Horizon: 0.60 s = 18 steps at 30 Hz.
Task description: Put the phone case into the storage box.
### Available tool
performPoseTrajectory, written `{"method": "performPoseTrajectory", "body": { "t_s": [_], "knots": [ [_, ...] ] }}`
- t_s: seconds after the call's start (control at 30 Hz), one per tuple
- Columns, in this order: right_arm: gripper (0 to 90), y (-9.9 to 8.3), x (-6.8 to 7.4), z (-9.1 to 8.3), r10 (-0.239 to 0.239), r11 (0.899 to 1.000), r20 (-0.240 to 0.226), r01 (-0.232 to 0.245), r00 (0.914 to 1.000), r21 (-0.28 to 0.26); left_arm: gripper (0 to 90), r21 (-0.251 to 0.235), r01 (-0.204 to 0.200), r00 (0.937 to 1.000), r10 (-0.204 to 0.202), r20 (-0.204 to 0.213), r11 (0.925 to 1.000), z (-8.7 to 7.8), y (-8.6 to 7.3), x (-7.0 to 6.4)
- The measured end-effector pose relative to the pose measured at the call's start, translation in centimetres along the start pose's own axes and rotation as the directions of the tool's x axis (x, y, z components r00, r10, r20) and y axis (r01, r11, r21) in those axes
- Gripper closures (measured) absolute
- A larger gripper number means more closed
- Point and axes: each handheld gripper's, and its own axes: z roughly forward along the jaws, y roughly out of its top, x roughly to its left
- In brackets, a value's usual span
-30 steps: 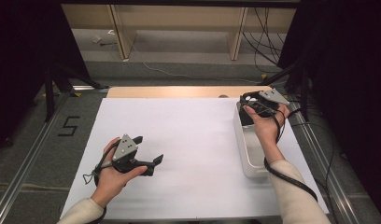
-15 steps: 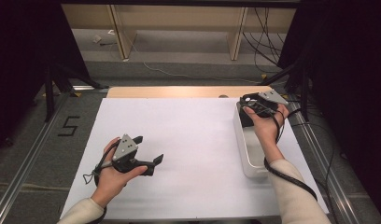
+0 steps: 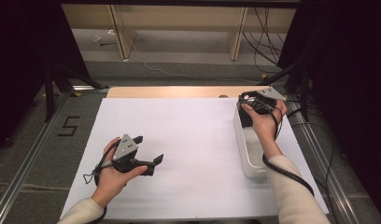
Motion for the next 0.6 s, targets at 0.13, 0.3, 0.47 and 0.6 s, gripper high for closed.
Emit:
{"method": "performPoseTrajectory", "body": {
  "t_s": [0.13, 0.3, 0.47, 0.6],
  "knots": [
    [13.6, 0.1, 0.0, 0.5, 0.007, 1.000, 0.004, -0.007, 1.0000, 0.005, 1.4, -0.001, 0.001, 1.0000, -0.001, -0.001, 1.0000, 0.0, 0.0, 0.0],
    [13.4, 0.2, 0.0, 1.1, 0.012, 1.000, 0.011, -0.012, 0.9999, 0.013, 1.4, -0.002, 0.001, 1.0000, -0.001, 0.000, 1.0000, 0.0, 0.0, 0.0],
    [13.0, 0.4, -0.2, 1.7, 0.026, 0.999, 0.006, -0.027, 0.9996, 0.028, 1.4, -0.003, 0.001, 1.0000, -0.001, -0.001, 1.0000, 0.0, 0.0, 0.1],
    [10.9, 0.3, -0.3, 2.1, 0.041, 0.998, 0.011, -0.042, 0.9991, 0.044, 1.4, -0.005, 0.001, 1.0000, -0.001, -0.001, 1.0000, 0.0, 0.0, 0.1]
  ]
}}
